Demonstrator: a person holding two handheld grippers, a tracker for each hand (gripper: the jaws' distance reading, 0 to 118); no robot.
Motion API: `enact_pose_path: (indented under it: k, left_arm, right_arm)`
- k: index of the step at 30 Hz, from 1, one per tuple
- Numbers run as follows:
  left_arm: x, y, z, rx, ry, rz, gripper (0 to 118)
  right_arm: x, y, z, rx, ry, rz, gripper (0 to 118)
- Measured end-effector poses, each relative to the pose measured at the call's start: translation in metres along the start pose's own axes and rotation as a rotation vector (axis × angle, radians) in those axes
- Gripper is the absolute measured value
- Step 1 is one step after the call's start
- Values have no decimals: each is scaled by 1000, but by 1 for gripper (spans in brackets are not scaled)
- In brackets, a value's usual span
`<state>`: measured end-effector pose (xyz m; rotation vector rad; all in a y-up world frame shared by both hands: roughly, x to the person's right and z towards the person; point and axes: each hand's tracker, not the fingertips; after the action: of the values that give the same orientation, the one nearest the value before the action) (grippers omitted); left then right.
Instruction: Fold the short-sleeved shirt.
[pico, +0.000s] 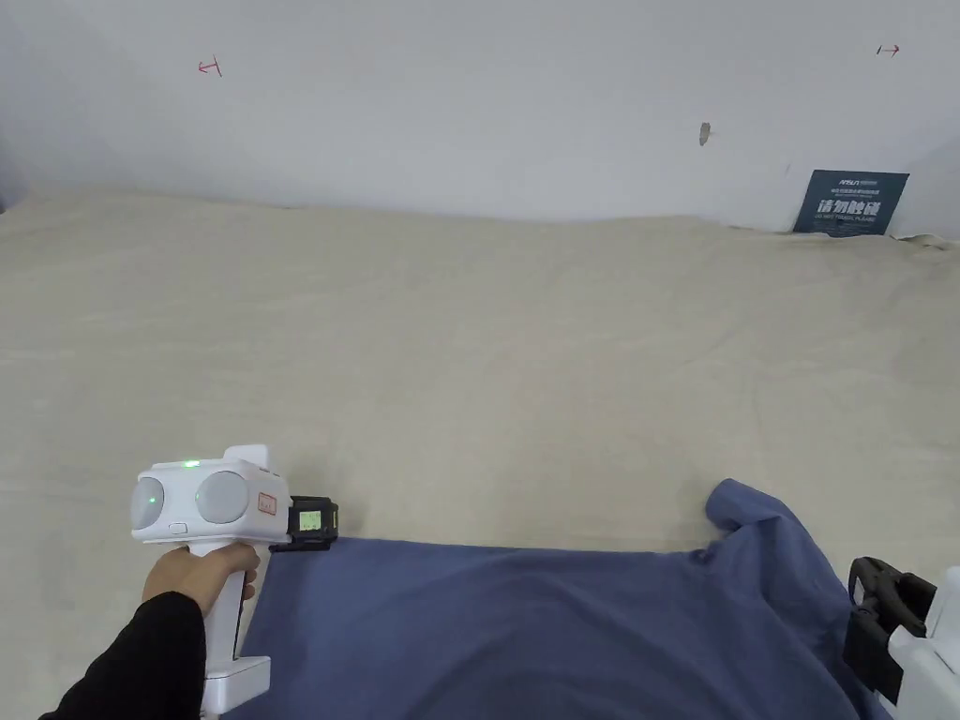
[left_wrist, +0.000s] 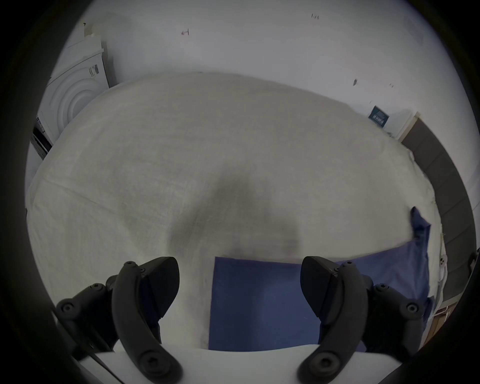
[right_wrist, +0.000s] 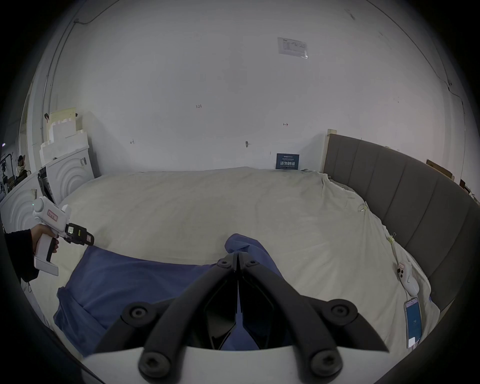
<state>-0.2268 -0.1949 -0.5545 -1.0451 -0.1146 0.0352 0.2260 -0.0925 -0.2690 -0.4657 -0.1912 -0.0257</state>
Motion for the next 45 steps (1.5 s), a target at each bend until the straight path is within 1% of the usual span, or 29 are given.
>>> enact_pose_path:
  k: [1,2,3,4,5,6,7,9,10,11,14,18,19,20,21,22,23,24,26,29,31,32,33,34,35,36,38,40,45]
  left_arm:
    - [0,0,-6,-15,7,-5,98]
    - [0,-1,-12,-25,11,-7,93]
    - [1,-1,-16,-34,12,-11,81]
    - [1,-3,-18,-40,9,-13,64]
    - [2,-5,-21,-54,0,-18,63]
    - [5,-9,-16,-35,18,-33,54]
    - [8,-8,-12,-21,13,-47,35]
    - [11,-9,-11,-11,-6,-78,8]
    - [10,-9,-10,-7,-11,-82,2]
    - [10,-9,-5,-10,-63,-66,0]
    - [10,-13,13,72,-81,-48,0]
    - [15,-21,45,111,-120,-67,0]
    - [17,-22,55,120,-127,-71,0]
    - [17,-23,64,136,-139,-68,0]
    - [17,-25,71,153,-151,-63,0]
    - [16,-25,78,161,-157,-63,0]
    - [16,-24,83,165,-161,-64,0]
    - [17,-25,87,172,-164,-65,0]
    - [18,-27,96,182,-173,-71,0]
    - [17,-25,99,187,-178,-71,0]
    - [16,-24,97,184,-171,-72,0]
    - [16,-25,97,182,-171,-70,0]
    - [16,-26,96,179,-171,-66,0]
    - [16,-27,96,177,-170,-63,0]
    - [14,-26,93,176,-169,-61,0]
    - [14,-27,92,175,-169,-60,0]
    - [14,-30,93,171,-167,-55,0]
    - [13,-33,93,171,-162,-51,0]
    - [7,-42,101,183,-150,-25,0]
  right_arm:
    - [1,-1,-2,-3,-2,-2,0]
    - [2,-1,-4,-5,-4,-5,0]
    - [3,-2,-6,-8,-5,-8,0]
    - [3,-3,-8,-12,-6,-10,0]
    - [5,-3,-8,-16,-7,-12,0]
    - [6,-4,-10,-22,-7,-15,0]
    - [7,-5,-12,-26,-7,-17,0]
    - [11,-6,-16,-36,-5,-24,0]
    - [15,-5,-21,-45,-2,-37,0]
    - [19,-4,-28,-55,0,-53,0]
    - [34,3,-56,-109,12,-82,0]
    - [50,12,-107,-208,7,-89,4]
    - [53,12,-118,-249,13,-90,10]
    - [56,12,-131,-281,5,-84,26]
    - [62,11,-147,-316,11,-72,54]
    - [65,9,-162,-363,5,-74,73]
    - [67,7,-172,-387,-8,-58,81]
    - [68,6,-181,-415,-10,-40,81]
    - [64,0,-197,-461,-46,7,81]
    - [62,-8,-215,-542,-44,30,80]
    - [59,-15,-223,-563,-46,30,74]
    - [57,-20,-227,-593,-36,25,68]
    - [55,-23,-225,-611,-31,19,59]
    - [52,-27,-223,-605,-28,19,58]
    - [48,-27,-217,-564,-44,28,54]
    - [46,-27,-215,-566,-38,30,41]
    - [46,-24,-208,-563,-19,29,1]
    - [41,-21,-200,-533,-34,102,0]
    - [53,0,-151,-400,5,55,0]
